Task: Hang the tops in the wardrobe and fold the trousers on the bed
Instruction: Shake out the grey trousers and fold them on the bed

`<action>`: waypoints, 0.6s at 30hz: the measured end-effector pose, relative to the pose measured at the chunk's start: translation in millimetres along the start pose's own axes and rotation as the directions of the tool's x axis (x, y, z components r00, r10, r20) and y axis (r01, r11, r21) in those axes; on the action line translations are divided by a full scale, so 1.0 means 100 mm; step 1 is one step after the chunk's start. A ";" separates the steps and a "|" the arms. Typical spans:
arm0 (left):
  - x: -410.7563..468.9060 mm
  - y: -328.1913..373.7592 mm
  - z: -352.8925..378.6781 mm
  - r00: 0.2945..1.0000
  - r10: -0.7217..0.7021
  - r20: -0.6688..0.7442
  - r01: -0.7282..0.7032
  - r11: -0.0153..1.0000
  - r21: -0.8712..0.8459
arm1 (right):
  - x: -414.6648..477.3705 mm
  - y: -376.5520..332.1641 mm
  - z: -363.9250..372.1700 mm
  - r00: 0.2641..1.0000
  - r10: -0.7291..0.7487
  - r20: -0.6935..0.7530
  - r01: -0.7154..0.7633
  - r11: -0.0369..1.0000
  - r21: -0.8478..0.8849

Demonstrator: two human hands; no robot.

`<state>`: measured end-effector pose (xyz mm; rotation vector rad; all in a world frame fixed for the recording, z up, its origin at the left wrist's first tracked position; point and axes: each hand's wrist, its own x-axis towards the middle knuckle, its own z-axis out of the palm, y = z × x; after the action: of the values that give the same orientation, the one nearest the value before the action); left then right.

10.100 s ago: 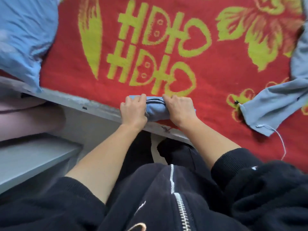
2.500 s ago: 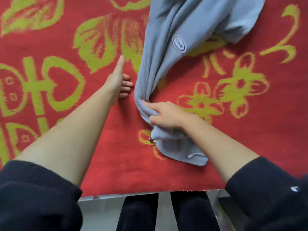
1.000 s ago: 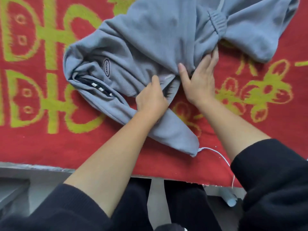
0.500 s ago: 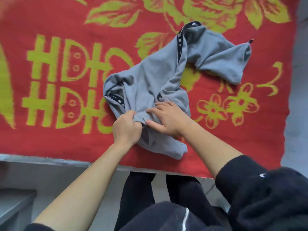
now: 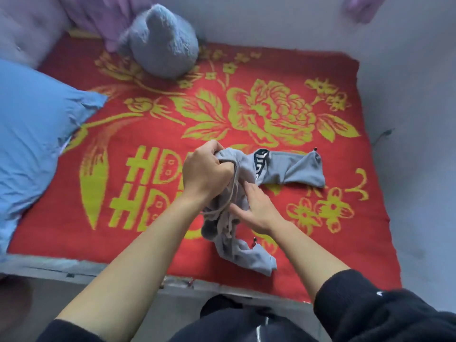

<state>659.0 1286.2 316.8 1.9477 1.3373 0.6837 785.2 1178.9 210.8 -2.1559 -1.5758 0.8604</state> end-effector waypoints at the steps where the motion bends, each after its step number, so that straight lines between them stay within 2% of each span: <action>1: -0.03 0.13 -0.11 1.000 0.010 -0.011 -0.010 1.000 0.012 | -0.07 -0.11 -0.04 1.000 -0.013 -0.024 0.014 0.997 0.080; 3: -0.09 0.36 -0.32 0.998 0.043 -0.053 -0.040 0.998 0.046 | -0.22 -0.29 -0.10 0.994 -0.049 -0.100 0.069 0.974 0.215; 6: -0.26 0.68 -0.58 0.988 0.113 -0.104 -0.104 0.991 0.089 | -0.48 -0.47 -0.26 0.955 0.000 -0.295 0.084 0.958 0.274; 8: -0.43 0.89 -0.72 0.977 0.171 -0.126 -0.152 0.978 0.145 | -0.64 -0.49 -0.43 0.919 0.035 -0.394 0.040 0.983 0.180; 12: -0.67 1.13 -0.98 0.969 0.216 -0.120 -0.162 0.923 0.349 | -1.00 -0.24 -0.86 0.928 0.153 -0.340 -0.204 0.972 -0.119; 15: -0.78 1.04 -1.20 0.978 0.194 -0.081 -0.132 0.868 0.478 | -1.38 0.13 -1.30 0.884 0.232 -0.406 -0.334 0.920 -0.203; 18: -0.94 0.85 -1.35 0.974 0.225 0.029 -0.190 0.739 0.646 | -1.67 0.15 -1.84 0.853 0.229 -0.469 -0.366 0.904 -0.223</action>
<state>578.5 1207.9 463.6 2.6819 1.5362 0.3868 880.4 1031.7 387.7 -2.6310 -1.2197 0.1768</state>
